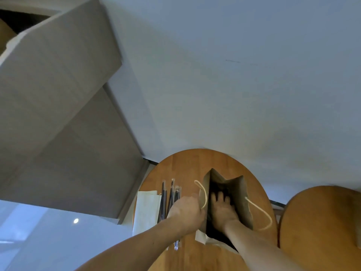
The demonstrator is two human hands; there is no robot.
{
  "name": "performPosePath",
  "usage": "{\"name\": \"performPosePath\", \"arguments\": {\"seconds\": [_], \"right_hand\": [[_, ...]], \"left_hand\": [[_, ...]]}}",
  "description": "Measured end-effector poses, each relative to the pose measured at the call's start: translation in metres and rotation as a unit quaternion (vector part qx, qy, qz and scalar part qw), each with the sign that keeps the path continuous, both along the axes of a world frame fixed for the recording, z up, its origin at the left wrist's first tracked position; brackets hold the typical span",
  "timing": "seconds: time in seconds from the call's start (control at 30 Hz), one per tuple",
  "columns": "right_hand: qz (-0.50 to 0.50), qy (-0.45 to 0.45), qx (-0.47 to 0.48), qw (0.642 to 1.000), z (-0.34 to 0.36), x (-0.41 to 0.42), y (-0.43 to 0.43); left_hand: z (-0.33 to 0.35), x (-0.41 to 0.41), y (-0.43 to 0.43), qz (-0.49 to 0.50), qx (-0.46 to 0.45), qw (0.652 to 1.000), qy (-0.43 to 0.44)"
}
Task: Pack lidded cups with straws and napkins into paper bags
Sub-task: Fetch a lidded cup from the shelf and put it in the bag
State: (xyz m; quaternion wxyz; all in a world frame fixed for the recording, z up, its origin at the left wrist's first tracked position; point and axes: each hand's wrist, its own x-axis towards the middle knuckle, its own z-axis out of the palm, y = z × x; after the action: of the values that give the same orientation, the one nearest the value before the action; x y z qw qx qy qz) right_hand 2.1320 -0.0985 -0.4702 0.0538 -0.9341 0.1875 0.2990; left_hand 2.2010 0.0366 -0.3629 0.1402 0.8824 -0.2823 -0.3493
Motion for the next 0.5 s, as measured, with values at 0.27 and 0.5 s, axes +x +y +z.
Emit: {"name": "performPosePath", "arguments": {"seconds": [0.27,0.5], "right_hand": [[0.014,-0.021,-0.022,0.999,-0.021,-0.005,0.01],[-0.094,0.003,0.062,0.994,0.014,0.008,0.004]], "left_hand": [[-0.011,0.0,0.004,0.013,0.01,1.0,-0.004],[-0.01,0.006,0.007,0.029,-0.016,0.999,-0.005]]}}
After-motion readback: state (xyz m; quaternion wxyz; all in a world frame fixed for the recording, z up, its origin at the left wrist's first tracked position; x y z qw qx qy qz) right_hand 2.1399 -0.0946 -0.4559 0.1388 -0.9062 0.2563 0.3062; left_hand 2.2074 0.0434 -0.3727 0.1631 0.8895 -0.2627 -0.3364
